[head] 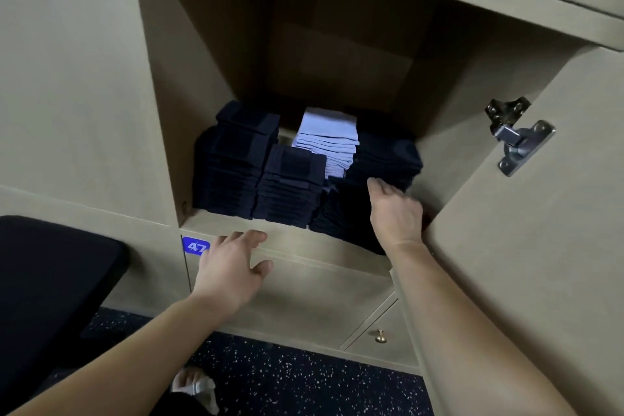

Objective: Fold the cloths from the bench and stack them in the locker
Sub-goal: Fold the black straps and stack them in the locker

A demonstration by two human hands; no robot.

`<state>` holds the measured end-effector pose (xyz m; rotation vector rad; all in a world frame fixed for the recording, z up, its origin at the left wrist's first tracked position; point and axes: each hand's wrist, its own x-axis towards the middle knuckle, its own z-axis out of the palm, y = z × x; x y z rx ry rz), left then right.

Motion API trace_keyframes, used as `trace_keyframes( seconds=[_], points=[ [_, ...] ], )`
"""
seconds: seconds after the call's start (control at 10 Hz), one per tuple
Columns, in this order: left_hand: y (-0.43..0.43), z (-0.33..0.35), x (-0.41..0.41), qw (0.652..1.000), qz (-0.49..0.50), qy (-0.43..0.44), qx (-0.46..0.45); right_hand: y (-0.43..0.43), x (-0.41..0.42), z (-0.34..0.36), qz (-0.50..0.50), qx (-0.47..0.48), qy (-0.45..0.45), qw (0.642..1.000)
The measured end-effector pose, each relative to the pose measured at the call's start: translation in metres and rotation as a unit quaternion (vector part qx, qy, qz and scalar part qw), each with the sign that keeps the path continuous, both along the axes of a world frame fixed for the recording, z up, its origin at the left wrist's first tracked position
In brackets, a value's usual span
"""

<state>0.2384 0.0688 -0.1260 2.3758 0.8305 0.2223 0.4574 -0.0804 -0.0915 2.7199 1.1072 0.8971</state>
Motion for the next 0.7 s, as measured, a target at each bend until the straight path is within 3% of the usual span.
trace_keyframes(
  seconds=[0.3,0.7],
  points=[
    [-0.011,-0.018,0.026,0.998,-0.049,0.0,0.036,-0.011,0.004,-0.054,0.025,-0.003,0.03,0.999],
    [-0.022,-0.017,0.029,0.997,-0.066,-0.007,0.047,-0.012,-0.003,-0.064,-0.012,-0.016,0.028,0.999]
  ],
)
